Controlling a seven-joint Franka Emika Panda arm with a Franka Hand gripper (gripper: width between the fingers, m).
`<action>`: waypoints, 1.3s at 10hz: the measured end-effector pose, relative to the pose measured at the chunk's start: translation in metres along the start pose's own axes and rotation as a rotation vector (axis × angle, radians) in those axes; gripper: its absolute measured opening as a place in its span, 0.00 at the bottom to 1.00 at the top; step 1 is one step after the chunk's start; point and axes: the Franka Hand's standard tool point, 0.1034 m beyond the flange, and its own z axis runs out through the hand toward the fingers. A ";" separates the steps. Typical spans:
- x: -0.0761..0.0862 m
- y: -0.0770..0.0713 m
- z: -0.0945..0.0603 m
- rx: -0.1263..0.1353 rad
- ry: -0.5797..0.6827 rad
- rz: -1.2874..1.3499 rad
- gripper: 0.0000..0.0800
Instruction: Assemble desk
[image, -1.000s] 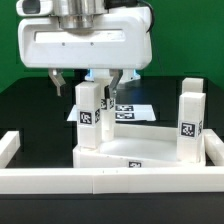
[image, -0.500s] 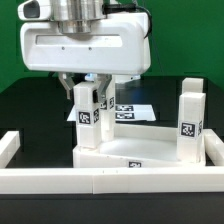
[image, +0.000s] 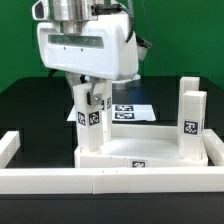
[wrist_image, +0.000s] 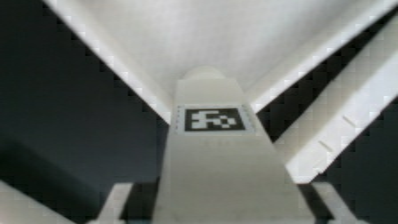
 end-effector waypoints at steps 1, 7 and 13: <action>-0.001 -0.001 0.000 0.019 -0.016 0.202 0.36; -0.007 -0.012 0.001 0.074 -0.036 0.549 0.40; -0.026 -0.017 0.004 -0.011 -0.032 -0.097 0.81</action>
Offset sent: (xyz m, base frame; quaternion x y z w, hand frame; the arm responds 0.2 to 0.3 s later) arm 0.0112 0.0144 -0.0007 0.0620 -0.0459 0.2589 0.9628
